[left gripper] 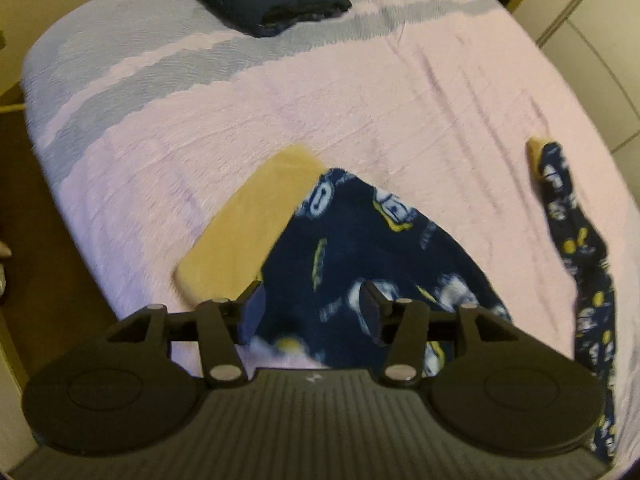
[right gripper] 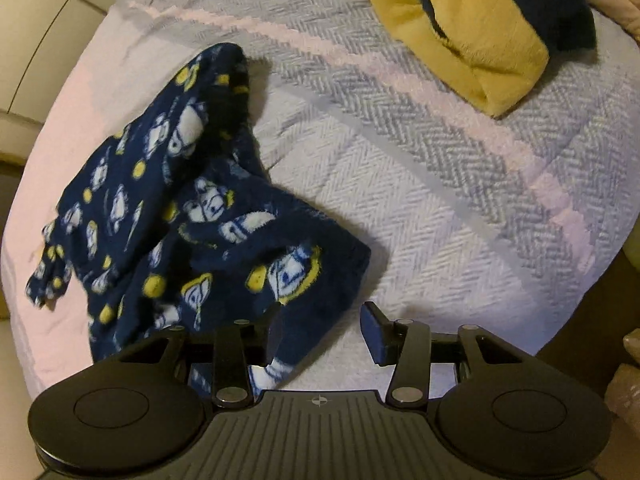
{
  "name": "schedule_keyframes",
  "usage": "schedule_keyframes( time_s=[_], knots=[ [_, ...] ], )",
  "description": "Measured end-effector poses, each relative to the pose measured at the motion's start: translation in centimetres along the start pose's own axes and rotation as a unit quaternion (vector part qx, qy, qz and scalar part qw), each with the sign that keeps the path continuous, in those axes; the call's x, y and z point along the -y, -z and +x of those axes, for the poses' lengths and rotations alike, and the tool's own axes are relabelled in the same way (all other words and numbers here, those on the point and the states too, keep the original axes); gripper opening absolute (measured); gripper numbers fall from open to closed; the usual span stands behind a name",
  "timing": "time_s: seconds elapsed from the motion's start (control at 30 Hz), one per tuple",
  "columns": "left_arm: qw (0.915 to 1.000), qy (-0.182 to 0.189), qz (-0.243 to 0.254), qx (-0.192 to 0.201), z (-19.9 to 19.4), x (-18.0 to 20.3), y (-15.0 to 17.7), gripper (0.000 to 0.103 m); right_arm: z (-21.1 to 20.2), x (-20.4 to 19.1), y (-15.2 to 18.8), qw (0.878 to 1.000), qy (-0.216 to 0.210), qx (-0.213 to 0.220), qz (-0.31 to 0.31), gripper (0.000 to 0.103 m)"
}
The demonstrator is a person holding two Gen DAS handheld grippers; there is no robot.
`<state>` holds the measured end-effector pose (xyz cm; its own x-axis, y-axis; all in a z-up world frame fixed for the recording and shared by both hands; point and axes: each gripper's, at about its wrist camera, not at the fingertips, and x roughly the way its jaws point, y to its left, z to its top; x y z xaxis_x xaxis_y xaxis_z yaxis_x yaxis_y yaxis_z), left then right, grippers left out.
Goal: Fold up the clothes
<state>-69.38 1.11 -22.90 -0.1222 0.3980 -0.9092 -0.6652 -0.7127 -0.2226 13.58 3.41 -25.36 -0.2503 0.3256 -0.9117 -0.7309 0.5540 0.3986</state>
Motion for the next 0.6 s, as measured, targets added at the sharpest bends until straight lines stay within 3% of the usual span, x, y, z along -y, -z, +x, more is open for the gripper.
schedule_keyframes(
  time_s=[0.07,0.2,0.33,0.6],
  knots=[
    [1.0,-0.006,-0.003,0.0,1.8,0.0,-1.9,0.047,1.1,0.3,0.1,1.0,0.002,0.013,0.028,0.046],
    [0.9982,-0.017,-0.056,-0.013,5.6,-0.7,-6.1,0.047,2.4,0.7,0.4,0.996,0.011,0.042,0.079,0.046],
    [0.994,-0.025,-0.103,-0.027,8.0,-0.8,-9.3,0.047,2.7,0.3,0.6,0.994,0.02,0.054,0.093,0.049],
    [0.9816,-0.069,-0.142,-0.108,12.5,-0.1,-11.4,0.051,4.0,-0.5,0.7,0.991,0.03,0.069,0.111,0.058]
  ],
)
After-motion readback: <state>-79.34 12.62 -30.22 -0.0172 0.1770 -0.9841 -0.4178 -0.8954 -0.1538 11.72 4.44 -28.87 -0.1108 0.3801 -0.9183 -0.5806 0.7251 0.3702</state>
